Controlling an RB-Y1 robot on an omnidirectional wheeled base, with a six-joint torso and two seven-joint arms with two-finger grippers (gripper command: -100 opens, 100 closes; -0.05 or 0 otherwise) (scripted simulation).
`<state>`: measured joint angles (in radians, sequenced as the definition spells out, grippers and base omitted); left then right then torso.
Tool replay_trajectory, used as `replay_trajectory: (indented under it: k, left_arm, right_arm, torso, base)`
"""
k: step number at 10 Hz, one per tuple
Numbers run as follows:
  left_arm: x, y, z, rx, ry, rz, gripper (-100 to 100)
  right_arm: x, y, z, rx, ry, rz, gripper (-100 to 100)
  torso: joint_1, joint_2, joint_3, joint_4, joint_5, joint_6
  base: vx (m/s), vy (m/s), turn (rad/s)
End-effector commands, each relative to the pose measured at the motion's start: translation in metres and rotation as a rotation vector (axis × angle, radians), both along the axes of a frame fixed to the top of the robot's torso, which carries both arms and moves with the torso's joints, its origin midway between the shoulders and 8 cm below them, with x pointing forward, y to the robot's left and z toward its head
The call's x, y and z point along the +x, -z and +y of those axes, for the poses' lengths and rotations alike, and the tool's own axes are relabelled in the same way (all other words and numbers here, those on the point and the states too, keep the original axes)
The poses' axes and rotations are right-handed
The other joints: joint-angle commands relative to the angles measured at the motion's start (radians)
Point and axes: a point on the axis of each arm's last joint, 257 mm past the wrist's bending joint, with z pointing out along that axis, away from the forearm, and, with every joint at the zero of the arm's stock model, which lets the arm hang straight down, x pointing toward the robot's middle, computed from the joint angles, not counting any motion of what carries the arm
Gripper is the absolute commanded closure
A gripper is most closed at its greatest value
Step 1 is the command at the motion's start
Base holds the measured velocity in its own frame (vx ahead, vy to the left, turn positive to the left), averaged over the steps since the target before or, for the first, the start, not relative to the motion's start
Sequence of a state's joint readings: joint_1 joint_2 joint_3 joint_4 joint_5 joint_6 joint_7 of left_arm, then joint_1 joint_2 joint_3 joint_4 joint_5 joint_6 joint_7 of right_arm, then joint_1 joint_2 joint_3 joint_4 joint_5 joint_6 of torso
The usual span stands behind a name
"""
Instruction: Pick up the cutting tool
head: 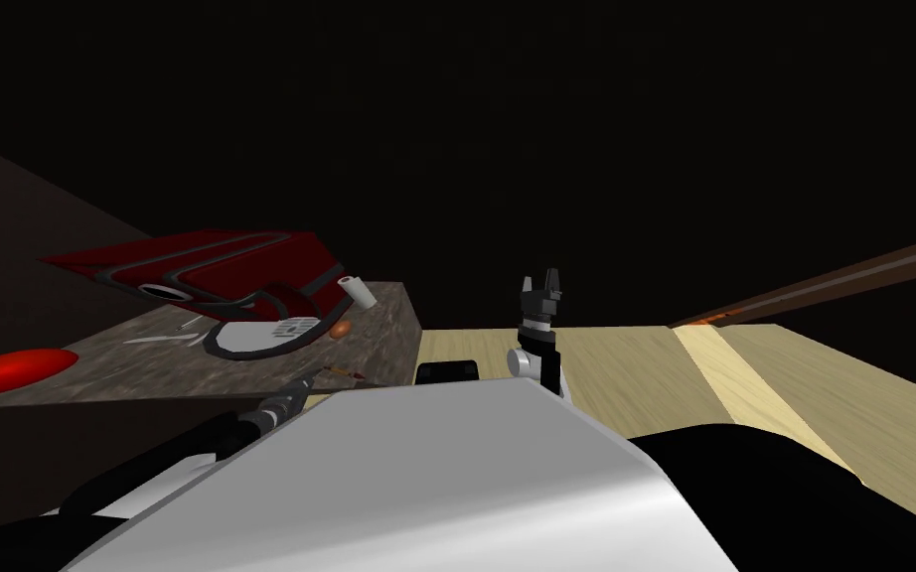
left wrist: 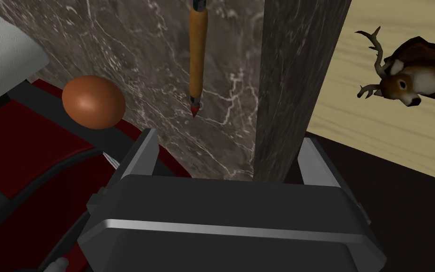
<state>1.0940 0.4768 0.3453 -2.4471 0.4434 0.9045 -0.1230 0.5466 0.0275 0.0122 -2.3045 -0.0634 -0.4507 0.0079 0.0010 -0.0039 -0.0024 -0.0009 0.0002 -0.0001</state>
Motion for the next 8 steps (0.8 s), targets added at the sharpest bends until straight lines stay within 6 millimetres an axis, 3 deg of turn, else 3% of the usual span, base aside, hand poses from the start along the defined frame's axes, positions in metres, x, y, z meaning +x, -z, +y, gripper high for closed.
replay_trajectory:
  k: [1,4,8]
  left_arm:
    - [-0.017,0.008,-0.005,-0.022,0.001,0.066,-100]
    - [-0.039,0.016,-0.015,-0.059,0.015,0.160,-100]
    - [-0.073,0.024,-0.044,-0.137,0.062,0.312,-100]
  right_arm:
    - [0.000,0.000,0.000,0.000,0.000,0.000,0]
    - [0.000,0.000,0.000,0.000,0.000,0.000,0]
    - [0.000,0.000,0.000,0.000,0.000,0.000,0]
  torso:
    - [0.000,0.000,0.000,0.000,0.000,0.000]
    - [0.001,-0.005,-0.003,-0.001,0.000,0.000]
    - [0.000,-0.005,-0.003,-0.001,0.000,0.000]
  base:
    - [0.067,0.018,-0.035]
    - [0.121,0.034,-0.044]
    - [0.121,0.033,-0.036]
